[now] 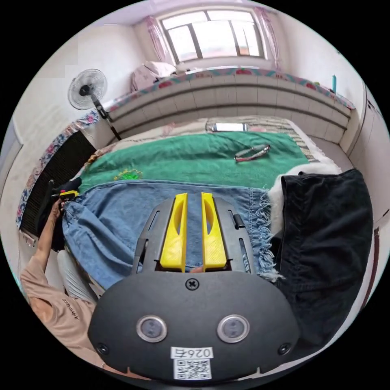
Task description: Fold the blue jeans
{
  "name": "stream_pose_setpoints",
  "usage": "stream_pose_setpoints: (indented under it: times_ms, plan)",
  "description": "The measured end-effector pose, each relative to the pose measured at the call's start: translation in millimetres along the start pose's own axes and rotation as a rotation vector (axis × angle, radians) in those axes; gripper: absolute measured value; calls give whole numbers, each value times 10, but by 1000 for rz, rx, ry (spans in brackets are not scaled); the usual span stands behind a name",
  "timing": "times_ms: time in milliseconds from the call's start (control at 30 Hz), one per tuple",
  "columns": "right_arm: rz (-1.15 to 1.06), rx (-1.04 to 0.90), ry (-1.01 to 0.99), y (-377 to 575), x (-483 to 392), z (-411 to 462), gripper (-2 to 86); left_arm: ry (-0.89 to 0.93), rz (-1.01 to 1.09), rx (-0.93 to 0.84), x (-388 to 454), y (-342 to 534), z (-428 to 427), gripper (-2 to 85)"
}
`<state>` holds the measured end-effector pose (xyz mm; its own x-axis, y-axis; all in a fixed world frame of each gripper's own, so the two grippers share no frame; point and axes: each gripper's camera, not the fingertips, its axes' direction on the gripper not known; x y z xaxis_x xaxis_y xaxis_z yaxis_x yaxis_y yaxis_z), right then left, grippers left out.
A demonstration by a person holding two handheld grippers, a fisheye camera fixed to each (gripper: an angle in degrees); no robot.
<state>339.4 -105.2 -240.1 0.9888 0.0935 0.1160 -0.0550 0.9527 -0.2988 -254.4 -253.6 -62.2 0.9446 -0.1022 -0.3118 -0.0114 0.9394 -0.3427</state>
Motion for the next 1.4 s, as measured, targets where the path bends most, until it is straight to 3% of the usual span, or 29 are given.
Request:
stream_pose_setpoints:
  times_ms: [133, 433, 567, 633, 867, 933, 967, 1067, 1167, 1267, 1367, 1400]
  plan:
    - [-99, -83, 66, -365, -4, 443, 66, -52, 48, -3, -14, -183, 187, 256]
    - [-607, -454, 258, -1012, -574, 1484, 104, -14, 56, -25, -74, -348, 239, 268]
    - [-576, -561, 144, -1186, -605, 1545, 40, 5, 132, 34, 21, -279, 154, 192]
    - [-581, -582, 138, -1187, -696, 1557, 8, 67, 153, 84, 55, -222, 80, 71]
    - [-668, -435, 443, -1052, -1357, 1297, -13, -20, 154, 251, 183, -82, -296, 20]
    - [-627, -345, 439, -1069, -1370, 1264, -12, -24, 144, 184, 160, -166, -135, 23]
    - [-572, -356, 401, -1091, -1287, 1389, -10, -22, 128, 95, 142, -241, 50, 28]
    - [-438, -453, 368, -1087, -1150, 1679, 5, -16, 107, 72, 156, -273, 9, 54]
    - [-386, -302, 374, -975, -1176, 1348, 24, -40, 86, 163, 220, -97, -311, 62]
    - [-348, -211, 370, -688, -1142, 981, 34, -223, -29, 336, 414, 300, -631, 2]
    - [-291, -198, 334, -292, -1006, 871, 13, -238, 181, 409, 918, 595, -594, -7]
    - [-252, -228, 339, -151, -900, 941, 4, -229, 328, 341, 1154, 611, -434, -8]
